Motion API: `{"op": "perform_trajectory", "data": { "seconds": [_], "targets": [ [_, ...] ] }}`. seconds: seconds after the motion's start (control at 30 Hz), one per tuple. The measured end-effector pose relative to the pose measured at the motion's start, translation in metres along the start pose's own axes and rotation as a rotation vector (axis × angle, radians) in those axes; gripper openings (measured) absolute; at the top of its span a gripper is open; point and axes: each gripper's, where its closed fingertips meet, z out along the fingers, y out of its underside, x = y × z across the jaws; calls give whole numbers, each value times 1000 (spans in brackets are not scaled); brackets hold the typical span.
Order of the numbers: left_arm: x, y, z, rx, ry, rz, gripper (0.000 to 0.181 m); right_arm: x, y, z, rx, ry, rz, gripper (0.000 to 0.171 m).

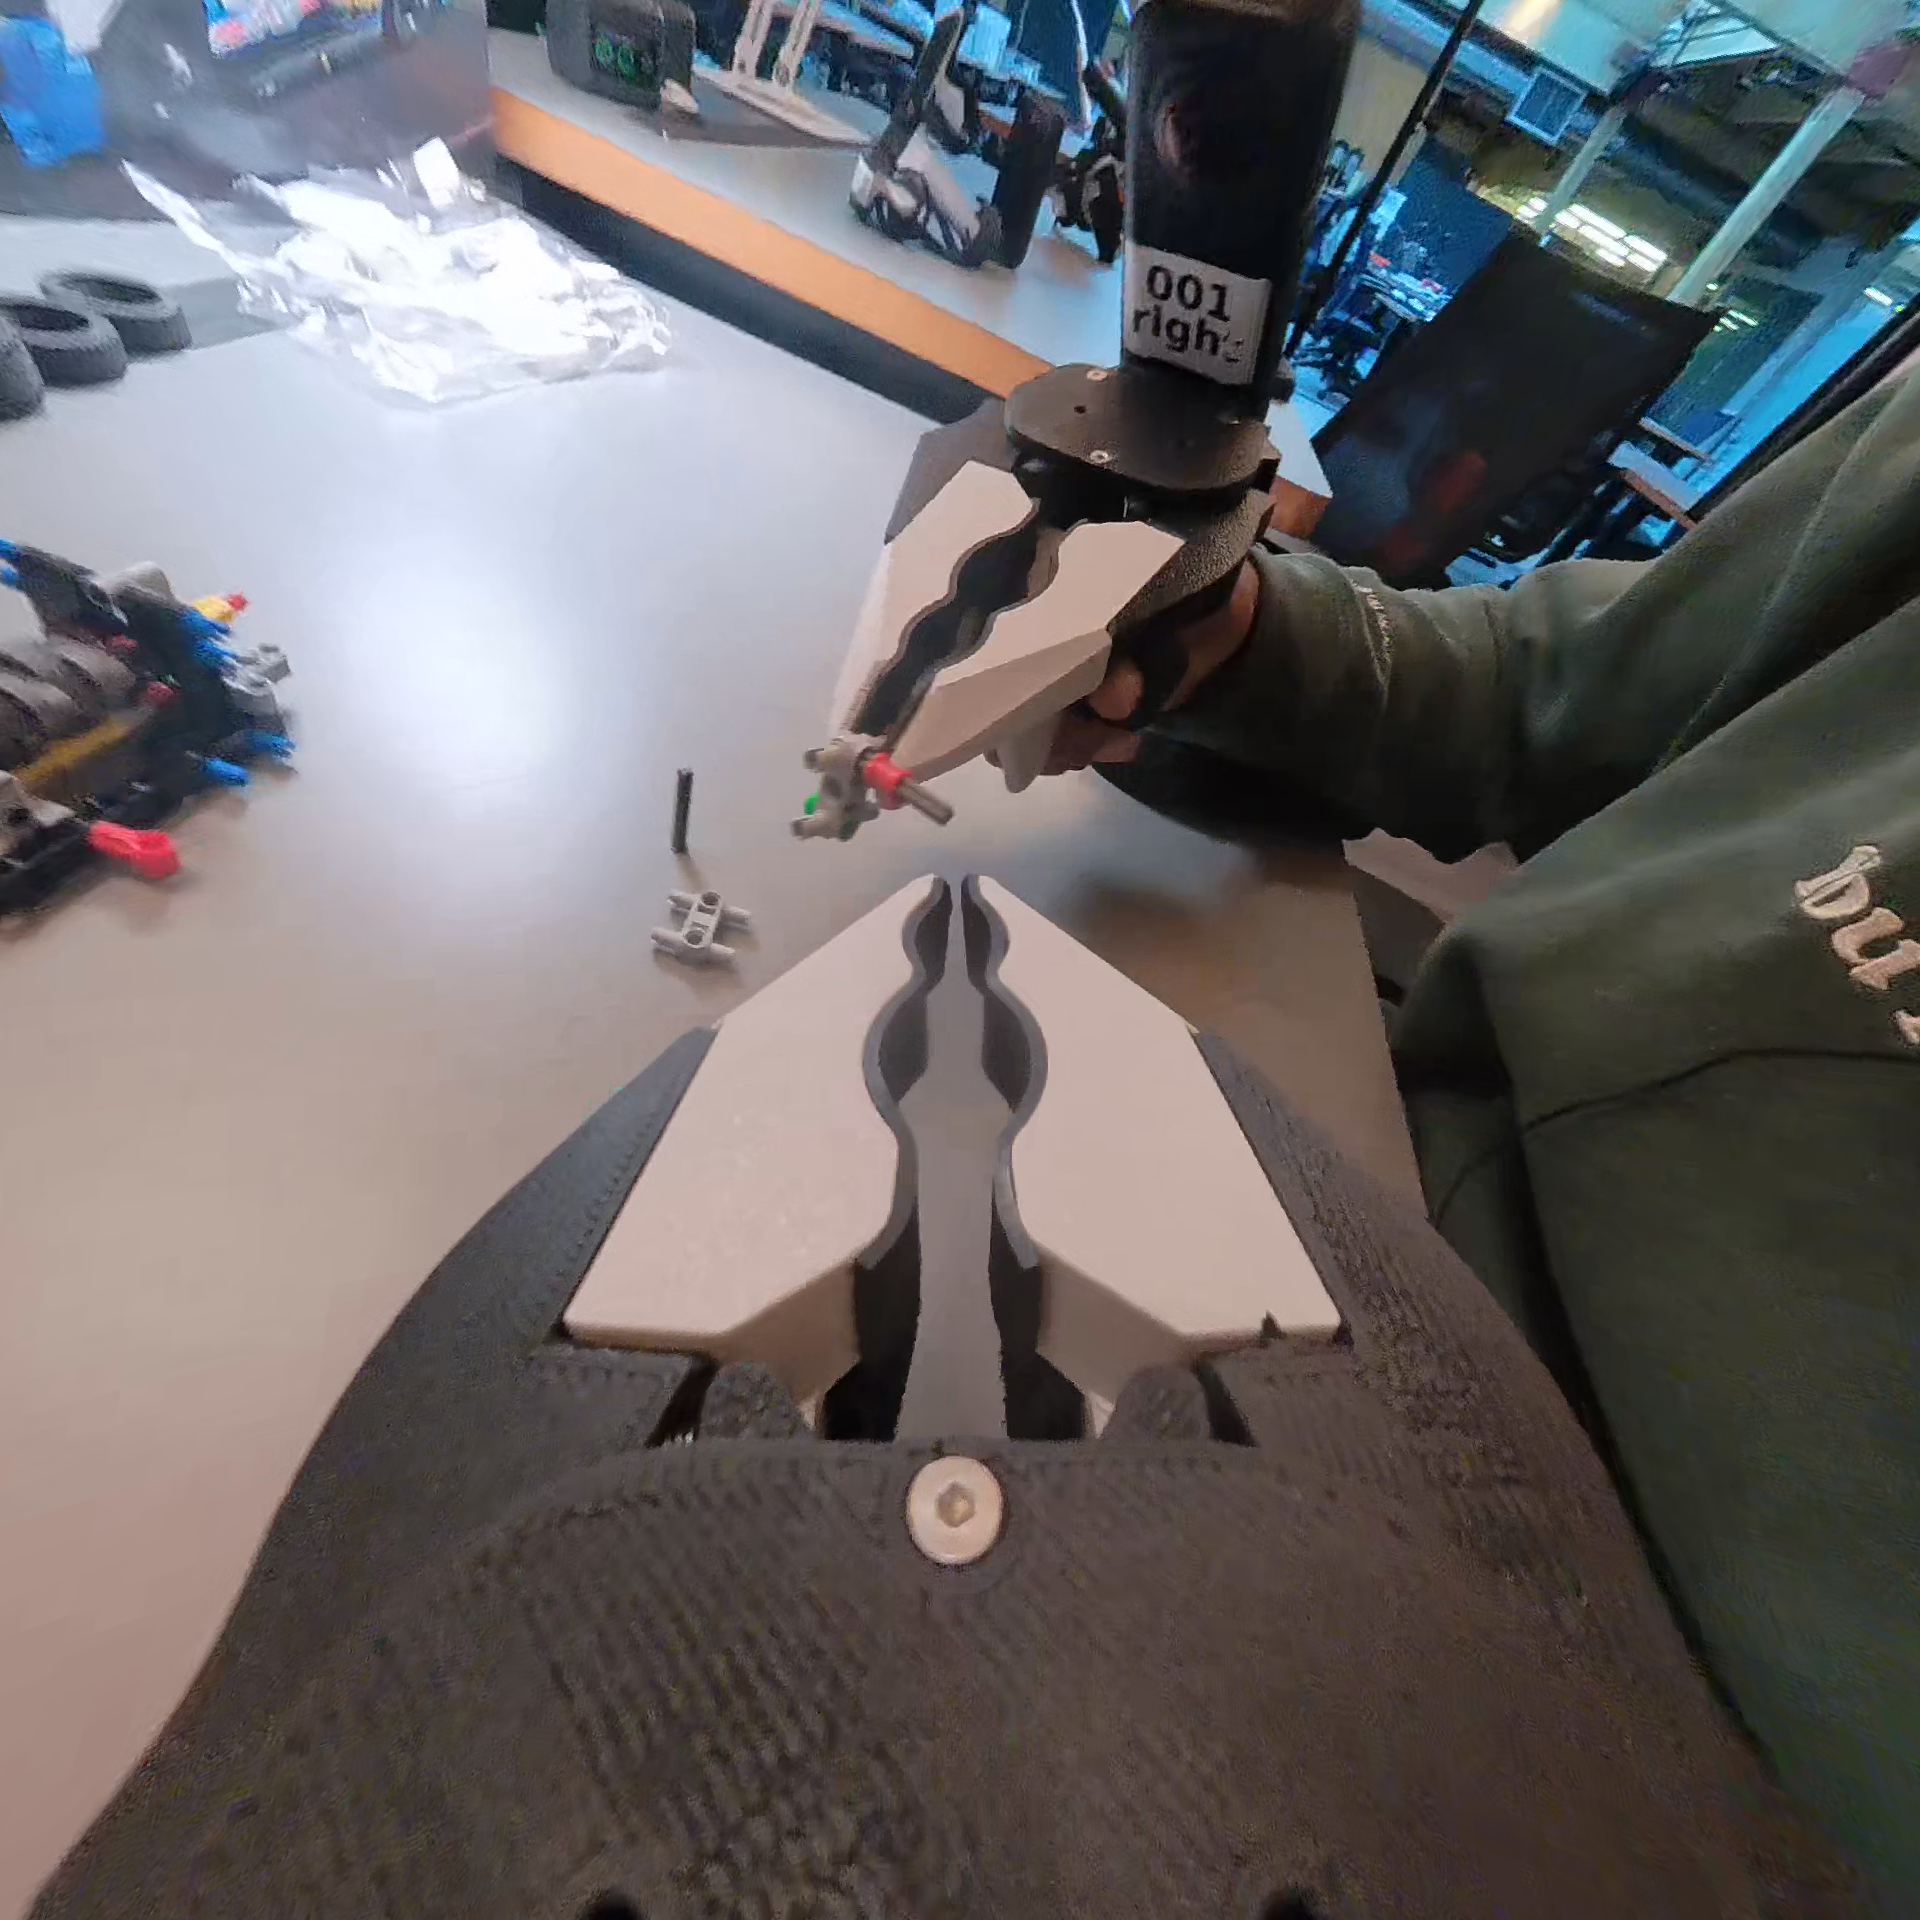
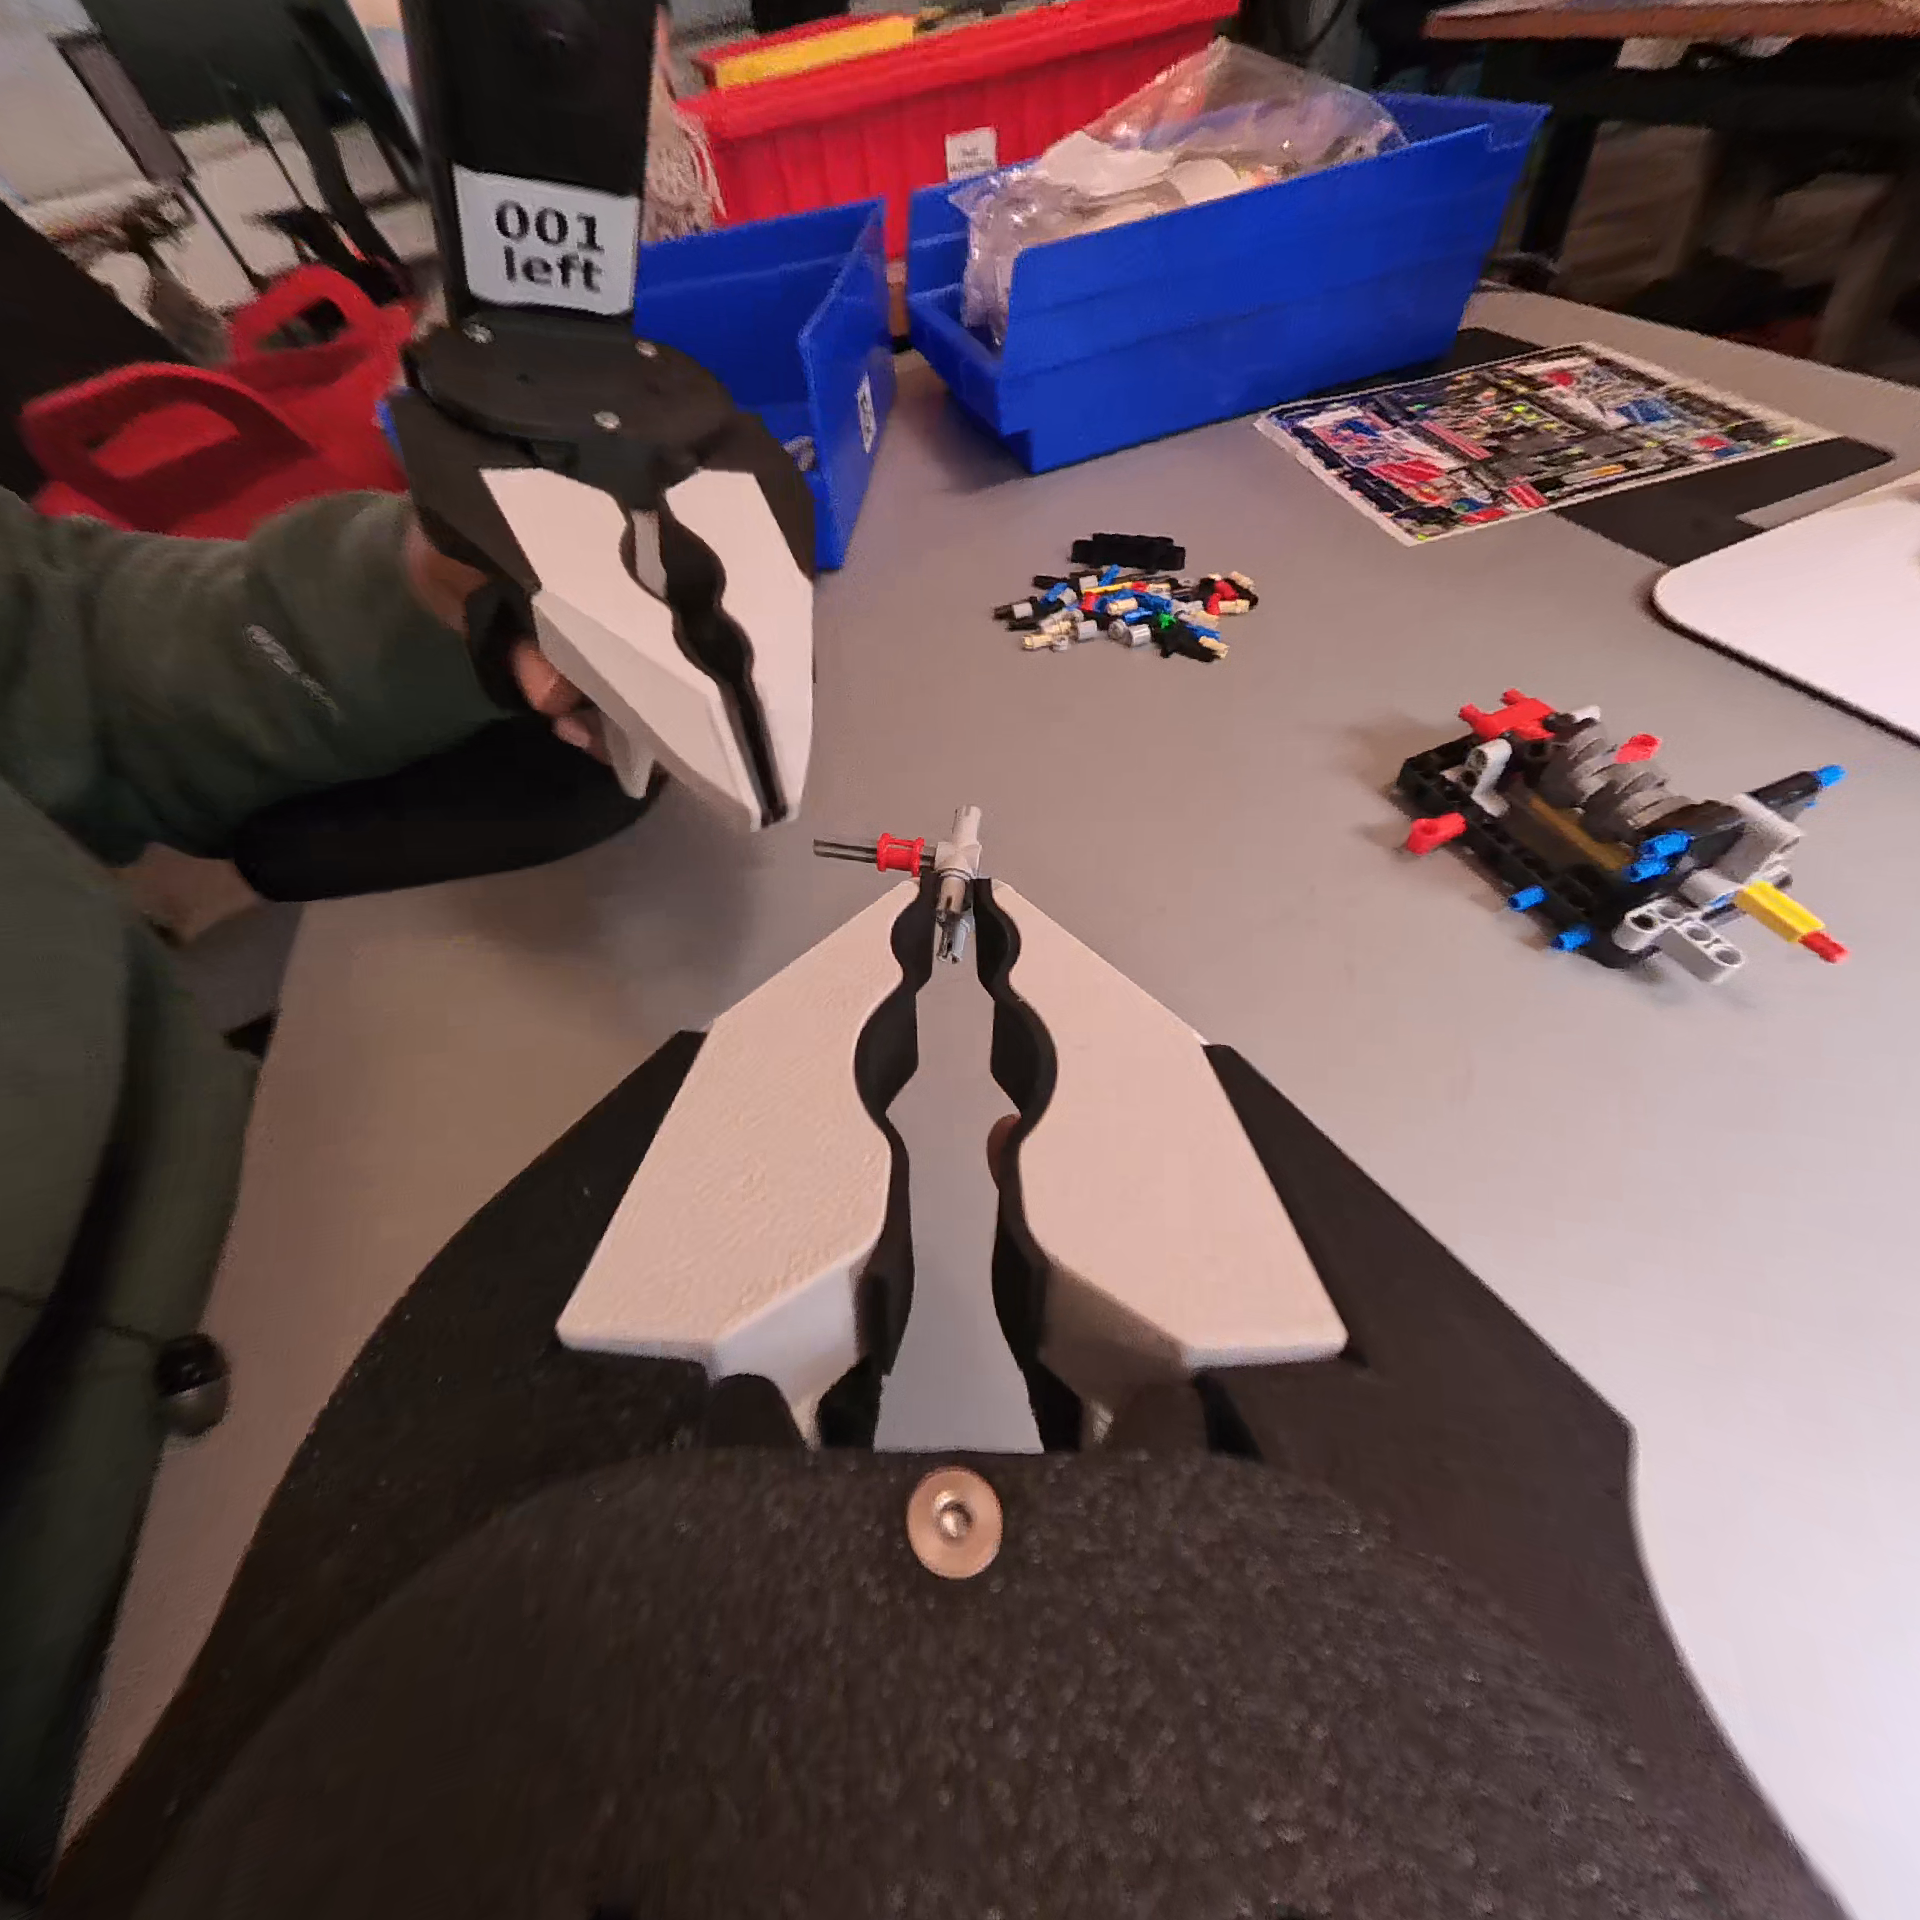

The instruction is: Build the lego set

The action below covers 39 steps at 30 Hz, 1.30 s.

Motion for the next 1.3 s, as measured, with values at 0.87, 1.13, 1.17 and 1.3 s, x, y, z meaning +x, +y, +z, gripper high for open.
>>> {"op": "perform_trajectory", "data": {
  "seconds": [0.87,1.13,1.17,1.3],
  "targets": [
    [32,2,3,40,142,261,16,-59,2,-5,23,-312,-124,4],
    [39,4,1,39,215,212,14,-65,3,-5,15,-321,-159,4],
    [40,4,1,40,223,207,14,-65,3,-5,14,-324,-161,4],
    [43,5,1,42,247,195,15,-68,2,-6,15,-329,-168,4]
  ]
}}
